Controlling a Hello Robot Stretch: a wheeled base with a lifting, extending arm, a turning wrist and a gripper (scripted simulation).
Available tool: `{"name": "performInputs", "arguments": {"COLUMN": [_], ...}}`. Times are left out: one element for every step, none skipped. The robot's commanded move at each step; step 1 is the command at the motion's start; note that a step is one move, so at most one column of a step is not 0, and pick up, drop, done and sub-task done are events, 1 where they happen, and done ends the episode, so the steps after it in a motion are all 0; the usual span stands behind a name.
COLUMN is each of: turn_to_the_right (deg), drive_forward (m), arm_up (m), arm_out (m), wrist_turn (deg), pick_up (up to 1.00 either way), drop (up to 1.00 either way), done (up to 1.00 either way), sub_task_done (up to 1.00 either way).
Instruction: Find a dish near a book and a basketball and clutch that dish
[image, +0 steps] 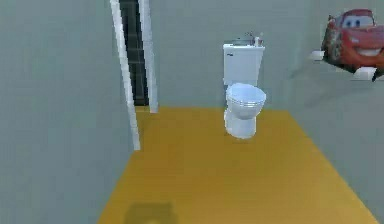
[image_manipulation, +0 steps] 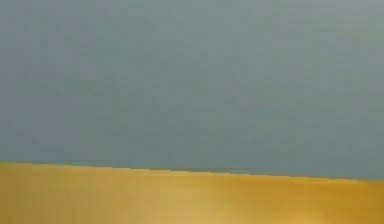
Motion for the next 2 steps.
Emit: {"name": "performInputs", "arguments": {"turn_to_the_right": [0.0, 0.0], "drive_forward": [1.0, 1.0], "arm_up": [0.0, 0.0], "arm_out": [0.0, 0.0], "wrist_turn": [0.0, 0.0], "pick_up": [0.0, 0.0], "drop": [0.0, 0.0], "done": [0.0, 0.0], "sub_task_done": [0.0, 0.0]}}
